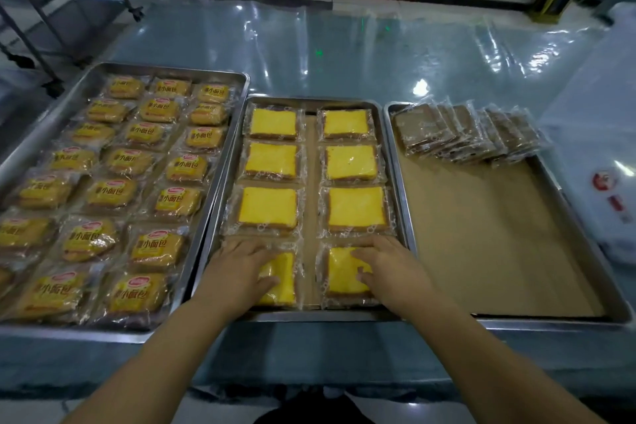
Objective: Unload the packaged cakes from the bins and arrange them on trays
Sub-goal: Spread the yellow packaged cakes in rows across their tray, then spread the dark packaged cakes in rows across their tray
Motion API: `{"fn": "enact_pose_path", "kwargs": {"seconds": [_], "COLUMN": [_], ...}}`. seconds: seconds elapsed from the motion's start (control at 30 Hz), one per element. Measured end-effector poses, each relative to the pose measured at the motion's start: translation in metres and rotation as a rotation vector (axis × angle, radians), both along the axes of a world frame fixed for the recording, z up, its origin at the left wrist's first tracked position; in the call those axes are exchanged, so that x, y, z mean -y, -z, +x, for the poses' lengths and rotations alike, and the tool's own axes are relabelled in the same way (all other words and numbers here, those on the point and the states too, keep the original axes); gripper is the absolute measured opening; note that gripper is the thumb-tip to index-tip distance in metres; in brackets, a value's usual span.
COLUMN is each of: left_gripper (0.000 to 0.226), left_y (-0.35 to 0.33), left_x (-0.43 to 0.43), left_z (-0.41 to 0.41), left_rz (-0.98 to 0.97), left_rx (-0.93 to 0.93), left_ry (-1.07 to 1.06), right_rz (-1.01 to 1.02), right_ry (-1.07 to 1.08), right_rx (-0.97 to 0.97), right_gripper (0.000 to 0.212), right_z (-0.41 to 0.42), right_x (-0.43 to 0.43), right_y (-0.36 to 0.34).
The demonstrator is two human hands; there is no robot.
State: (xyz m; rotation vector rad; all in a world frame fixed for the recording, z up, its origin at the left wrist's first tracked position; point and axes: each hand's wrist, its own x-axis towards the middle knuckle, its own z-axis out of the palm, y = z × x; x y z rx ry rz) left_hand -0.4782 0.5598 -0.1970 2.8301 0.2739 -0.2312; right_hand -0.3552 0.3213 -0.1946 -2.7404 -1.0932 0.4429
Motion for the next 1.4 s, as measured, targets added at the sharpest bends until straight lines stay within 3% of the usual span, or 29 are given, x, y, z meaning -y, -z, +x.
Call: {"fn": "enact_pose_path", "kwargs": {"seconds": [0.27,0.53,0.73,0.9,1.1,1.27,1.4], "left_gripper": [0.025,0.021,0.024,0.026,0.026,0.030,0.048], "left_y": [-0.017,-0.038,-0.041,-0.043,-0.042,-0.043,-0.039], "left_x": [0.004,0.046,0.096,0.132,0.138,0.128,0.117], "left_z": [0.011,0.066,0.126,0.180,0.241,0.306,0.364], "left_rz": [-0.156,-0.263,-0.244,-0.202,-0.256,-0.242,-0.231], "left_rx": [0.267,0.267,0.280,0.285,0.259,0.239,0.223], "left_ry": [0.001,-0.042,-0.088,-0.118,-0.150,-0.093,-0.062], "right_rz": [0.352,0.347,0.363,0.271,0.239,0.227,0.103], "right_ry": [0.232,0.423,0.426,0.422,0.419,0.430,0.417], "right_rx": [0.021,0.004,0.004,-0.008,0.033,0.058,0.023], "right_gripper": [0.024,0.018,0.015,0.028,0.016,0.025,0.033], "right_z": [-0.007,0.042,0.105,0.170,0.236,0.282,0.311], "right_x": [0.018,0.070,0.111,0.130,0.128,0.105,0.083], "right_y": [-0.027,-0.036,-0.038,-0.044,-0.055,-0.056,-0.050]}}
